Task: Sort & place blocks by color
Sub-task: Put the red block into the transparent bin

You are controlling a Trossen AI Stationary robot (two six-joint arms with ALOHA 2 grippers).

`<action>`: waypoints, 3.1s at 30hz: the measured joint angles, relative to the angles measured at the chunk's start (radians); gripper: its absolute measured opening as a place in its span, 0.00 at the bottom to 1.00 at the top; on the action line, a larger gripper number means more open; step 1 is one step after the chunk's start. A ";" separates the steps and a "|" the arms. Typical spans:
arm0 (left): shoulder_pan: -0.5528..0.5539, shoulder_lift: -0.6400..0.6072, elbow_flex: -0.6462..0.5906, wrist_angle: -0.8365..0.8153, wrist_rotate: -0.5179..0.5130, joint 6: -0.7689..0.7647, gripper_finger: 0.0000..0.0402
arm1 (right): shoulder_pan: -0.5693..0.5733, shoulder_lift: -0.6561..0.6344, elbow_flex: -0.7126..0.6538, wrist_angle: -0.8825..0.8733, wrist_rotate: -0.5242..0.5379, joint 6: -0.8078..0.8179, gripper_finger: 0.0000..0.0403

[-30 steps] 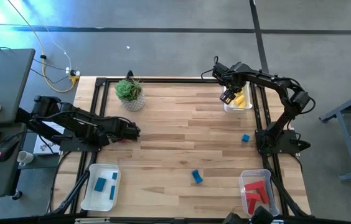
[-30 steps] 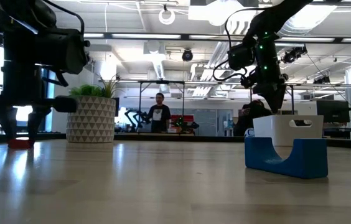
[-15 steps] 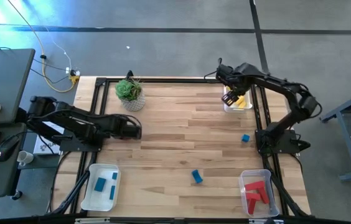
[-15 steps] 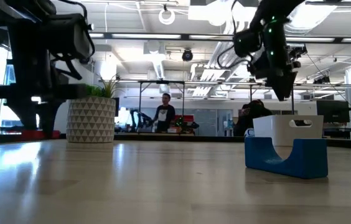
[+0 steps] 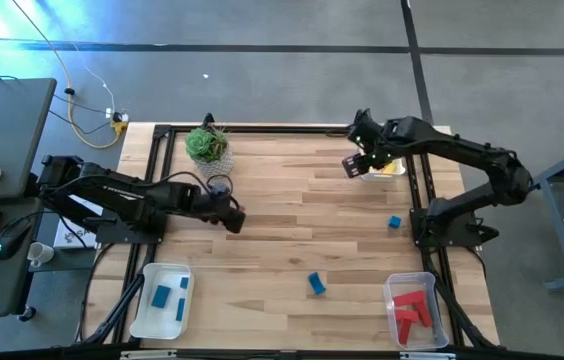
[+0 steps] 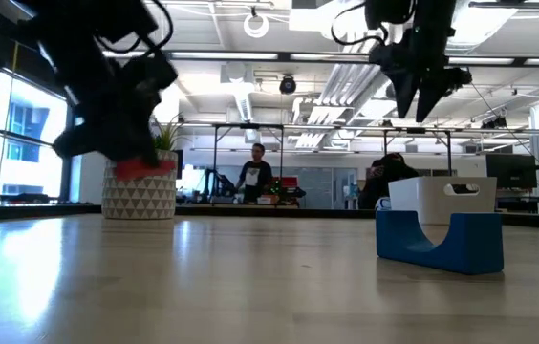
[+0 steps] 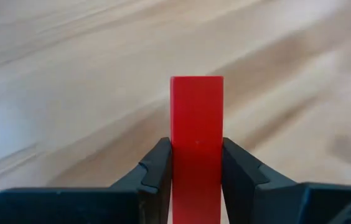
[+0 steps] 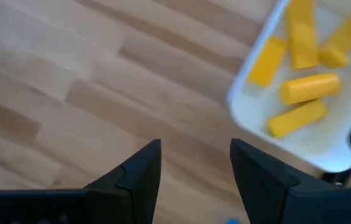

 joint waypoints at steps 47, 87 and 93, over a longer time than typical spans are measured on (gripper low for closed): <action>0.011 0.033 0.111 0.947 0.687 0.270 0.20 | 0.530 0.065 0.000 1.118 -0.376 -0.803 0.44; 0.151 0.229 0.387 0.743 0.941 0.394 0.20 | 0.530 0.110 0.000 1.071 -0.475 -0.858 0.23; 0.150 0.230 0.387 0.738 0.956 0.392 0.24 | 0.531 0.116 0.000 1.070 -0.483 -0.845 0.09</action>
